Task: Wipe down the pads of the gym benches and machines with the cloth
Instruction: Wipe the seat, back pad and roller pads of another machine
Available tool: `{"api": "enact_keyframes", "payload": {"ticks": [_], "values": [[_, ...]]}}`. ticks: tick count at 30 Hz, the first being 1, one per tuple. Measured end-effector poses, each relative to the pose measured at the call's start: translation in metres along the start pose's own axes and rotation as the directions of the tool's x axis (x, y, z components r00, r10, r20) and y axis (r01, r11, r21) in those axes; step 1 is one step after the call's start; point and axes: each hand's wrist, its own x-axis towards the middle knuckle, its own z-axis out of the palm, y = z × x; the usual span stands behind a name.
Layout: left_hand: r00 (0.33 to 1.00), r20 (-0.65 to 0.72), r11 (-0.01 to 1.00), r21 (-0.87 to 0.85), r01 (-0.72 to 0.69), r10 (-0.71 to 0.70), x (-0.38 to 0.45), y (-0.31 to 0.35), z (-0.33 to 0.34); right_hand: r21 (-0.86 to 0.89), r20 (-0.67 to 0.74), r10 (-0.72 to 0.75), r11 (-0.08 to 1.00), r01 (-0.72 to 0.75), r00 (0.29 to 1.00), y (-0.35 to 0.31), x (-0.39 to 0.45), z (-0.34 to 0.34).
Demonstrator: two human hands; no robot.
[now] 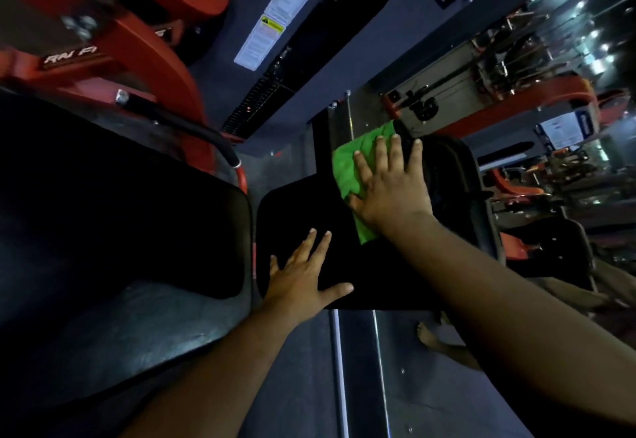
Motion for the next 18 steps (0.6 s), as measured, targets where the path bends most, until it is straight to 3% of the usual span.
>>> {"api": "enact_keyframes", "payload": {"ticks": [8,13,18], "values": [[0.976,0.028,0.976,-0.027,0.215,-0.214,-0.002,-0.080,0.028,-0.033,0.004,-0.110,0.993,0.110,0.994,-0.087,0.033,0.027],[0.979,0.047,0.980,-0.015,0.200,-0.199,-0.011,-0.128,0.050,-0.061,0.013,-0.170,0.984,0.170,0.985,-0.145,0.048,0.046],[0.984,-0.032,0.984,-0.001,0.176,-0.176,-0.015,-0.155,0.071,-0.072,0.041,-0.218,0.973,0.221,0.975,-0.189,0.052,0.061]]}}
